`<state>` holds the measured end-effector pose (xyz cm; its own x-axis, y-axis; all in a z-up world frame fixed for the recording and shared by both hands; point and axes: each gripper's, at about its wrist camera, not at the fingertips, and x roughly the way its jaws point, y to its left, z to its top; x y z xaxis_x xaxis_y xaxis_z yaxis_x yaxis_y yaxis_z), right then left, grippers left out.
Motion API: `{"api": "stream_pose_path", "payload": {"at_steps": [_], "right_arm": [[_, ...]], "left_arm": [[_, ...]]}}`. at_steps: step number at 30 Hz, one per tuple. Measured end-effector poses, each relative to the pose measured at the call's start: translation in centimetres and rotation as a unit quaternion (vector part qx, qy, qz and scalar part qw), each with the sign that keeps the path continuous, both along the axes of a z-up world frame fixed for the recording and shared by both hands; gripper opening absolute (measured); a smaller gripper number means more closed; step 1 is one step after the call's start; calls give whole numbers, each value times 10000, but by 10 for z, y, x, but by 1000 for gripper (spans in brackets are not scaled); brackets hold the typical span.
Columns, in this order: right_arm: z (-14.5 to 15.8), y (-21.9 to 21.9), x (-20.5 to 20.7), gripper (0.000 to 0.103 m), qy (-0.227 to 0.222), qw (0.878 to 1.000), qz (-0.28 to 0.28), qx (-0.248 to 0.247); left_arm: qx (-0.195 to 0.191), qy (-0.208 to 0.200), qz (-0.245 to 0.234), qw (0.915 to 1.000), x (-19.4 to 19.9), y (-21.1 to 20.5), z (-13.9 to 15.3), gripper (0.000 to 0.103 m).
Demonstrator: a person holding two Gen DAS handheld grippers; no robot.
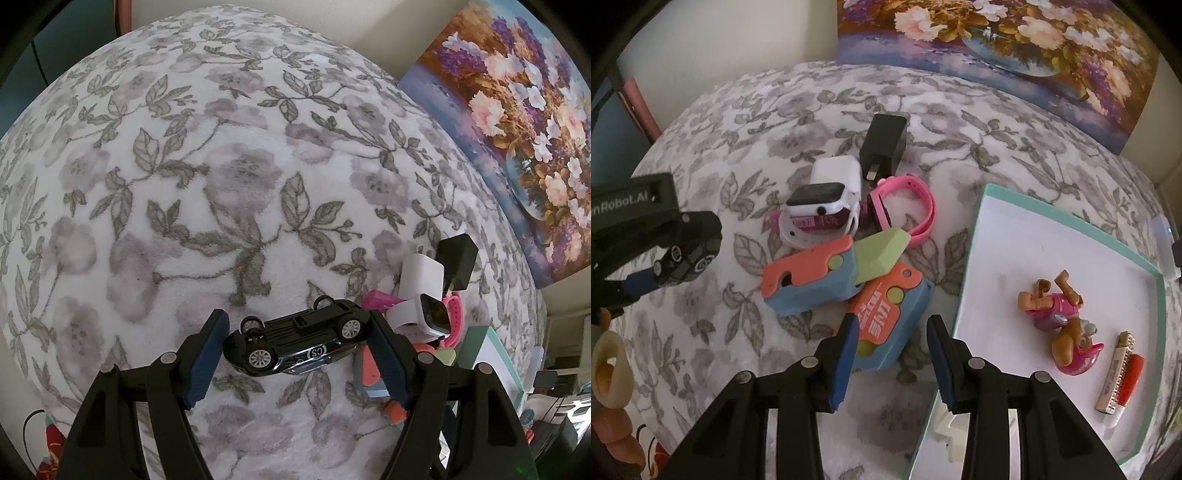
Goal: Organize rigid objects
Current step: 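Grasp the orange-blue carrot knife toy with the right gripper while the left gripper holds the car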
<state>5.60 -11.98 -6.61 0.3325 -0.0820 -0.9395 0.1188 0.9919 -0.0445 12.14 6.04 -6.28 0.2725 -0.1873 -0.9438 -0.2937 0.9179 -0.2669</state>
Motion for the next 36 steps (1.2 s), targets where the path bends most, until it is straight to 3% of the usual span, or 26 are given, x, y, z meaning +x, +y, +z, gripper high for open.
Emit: {"api": "stream_pose_path", "payload": {"at_steps": [14,18,21,29,36], "right_arm": [[1,16,-3,42,44,9992,359,-172],[0,16,-4,48,24,9990,362,-265],[-1,18,-3,60,3,9984,461,-317],[-11,17,3,63,31,9985,440,-339],[-18,20,17,63,6,9971,393,-652]], "left_arm": [[-89,17,30,10000,0,2,-1,76],[-179,19,38,9998,0,1,-1,76],[-227,15,59,9997,0,1,-1,76],[-421,47,73,9991,0,1,-3,76],[-439,84,103,9989,0,4,-5,76]]}}
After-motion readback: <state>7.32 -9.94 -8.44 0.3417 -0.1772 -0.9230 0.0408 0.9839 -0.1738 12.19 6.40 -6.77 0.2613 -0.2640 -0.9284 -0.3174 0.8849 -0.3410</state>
